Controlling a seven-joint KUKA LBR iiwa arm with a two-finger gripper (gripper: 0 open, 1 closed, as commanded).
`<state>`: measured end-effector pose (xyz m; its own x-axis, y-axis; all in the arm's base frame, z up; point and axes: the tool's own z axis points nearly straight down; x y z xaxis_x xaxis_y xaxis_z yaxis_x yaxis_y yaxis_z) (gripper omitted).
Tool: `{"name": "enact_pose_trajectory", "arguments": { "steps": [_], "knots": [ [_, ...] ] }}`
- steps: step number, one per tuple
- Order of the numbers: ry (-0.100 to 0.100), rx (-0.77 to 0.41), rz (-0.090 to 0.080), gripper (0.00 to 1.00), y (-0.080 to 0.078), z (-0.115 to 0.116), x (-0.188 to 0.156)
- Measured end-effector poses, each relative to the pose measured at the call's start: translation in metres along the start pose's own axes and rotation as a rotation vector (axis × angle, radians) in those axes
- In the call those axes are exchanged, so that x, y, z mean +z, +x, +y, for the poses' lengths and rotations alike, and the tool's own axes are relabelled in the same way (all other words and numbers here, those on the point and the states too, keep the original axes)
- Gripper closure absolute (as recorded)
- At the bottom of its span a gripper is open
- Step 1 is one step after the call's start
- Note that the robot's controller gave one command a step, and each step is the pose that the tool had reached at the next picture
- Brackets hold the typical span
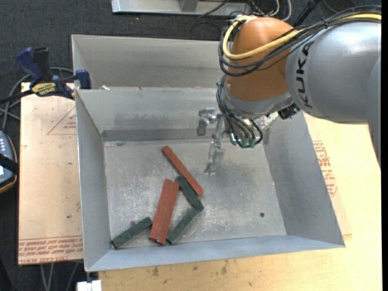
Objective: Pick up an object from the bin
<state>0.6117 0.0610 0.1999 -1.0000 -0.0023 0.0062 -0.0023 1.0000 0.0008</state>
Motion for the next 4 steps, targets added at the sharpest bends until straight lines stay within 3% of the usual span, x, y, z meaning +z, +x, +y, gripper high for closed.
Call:
{"name": "enact_pose_trajectory", "arguments": {
  "steps": [1,2,3,4],
  "knots": [
    [-0.001,-0.116,0.002,0.0,0.04,0.066,0.105],
    [-0.004,0.233,-0.009,0.0,-0.005,0.041,0.128],
    [-0.002,0.039,-0.005,0.0,0.062,0.084,0.109],
    [-0.001,-0.125,-0.012,0.0,0.121,0.1,0.129]
  ]
}}
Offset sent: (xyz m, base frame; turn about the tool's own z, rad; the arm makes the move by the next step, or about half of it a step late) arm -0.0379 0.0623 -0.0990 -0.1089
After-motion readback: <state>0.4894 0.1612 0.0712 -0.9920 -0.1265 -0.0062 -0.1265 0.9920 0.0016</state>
